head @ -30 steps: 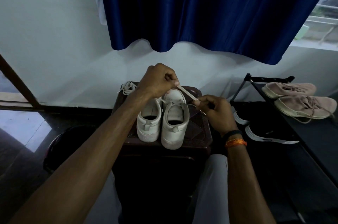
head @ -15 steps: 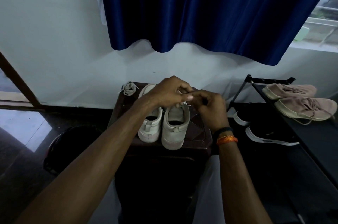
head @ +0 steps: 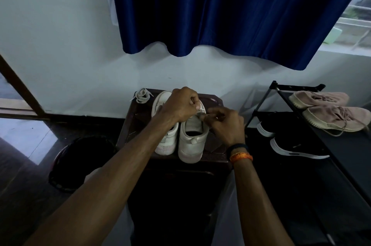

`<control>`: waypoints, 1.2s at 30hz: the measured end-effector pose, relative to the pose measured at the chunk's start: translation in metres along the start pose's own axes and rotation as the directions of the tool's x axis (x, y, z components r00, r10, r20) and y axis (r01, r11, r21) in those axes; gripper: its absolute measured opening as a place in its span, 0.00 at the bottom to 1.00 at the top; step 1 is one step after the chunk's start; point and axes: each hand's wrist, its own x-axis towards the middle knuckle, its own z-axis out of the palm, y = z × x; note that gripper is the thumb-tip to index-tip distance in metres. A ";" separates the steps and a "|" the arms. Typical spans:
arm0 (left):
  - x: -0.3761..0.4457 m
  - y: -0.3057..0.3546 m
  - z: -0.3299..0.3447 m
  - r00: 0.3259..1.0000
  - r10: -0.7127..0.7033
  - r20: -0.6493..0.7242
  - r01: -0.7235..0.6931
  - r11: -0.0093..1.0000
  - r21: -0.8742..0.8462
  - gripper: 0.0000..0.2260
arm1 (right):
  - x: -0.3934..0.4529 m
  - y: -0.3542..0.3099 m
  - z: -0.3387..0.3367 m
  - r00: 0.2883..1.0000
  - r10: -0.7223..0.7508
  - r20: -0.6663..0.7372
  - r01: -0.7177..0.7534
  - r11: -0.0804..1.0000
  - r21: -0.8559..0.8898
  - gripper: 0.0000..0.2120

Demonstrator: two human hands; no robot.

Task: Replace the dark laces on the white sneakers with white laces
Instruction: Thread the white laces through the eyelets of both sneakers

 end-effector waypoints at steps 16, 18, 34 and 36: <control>-0.010 -0.007 0.039 0.984 -0.151 -0.091 0.157 0.986 0.059 0.05 | -0.002 0.008 0.004 0.918 0.395 0.048 -0.390 0.871 0.300 0.06; -0.012 -0.006 0.041 0.980 -0.154 -0.124 0.160 0.986 0.035 0.05 | -0.002 0.010 0.007 0.898 0.433 0.076 -0.424 0.806 0.414 0.07; -0.014 0.001 0.054 0.982 -0.100 -0.158 0.119 0.986 0.116 0.06 | -0.009 0.011 0.009 0.915 0.362 0.181 -0.387 0.654 0.649 0.07; -0.015 0.003 0.054 0.985 -0.102 -0.139 0.125 0.978 0.165 0.07 | -0.009 0.013 0.012 0.919 0.359 0.164 -0.375 0.658 0.653 0.07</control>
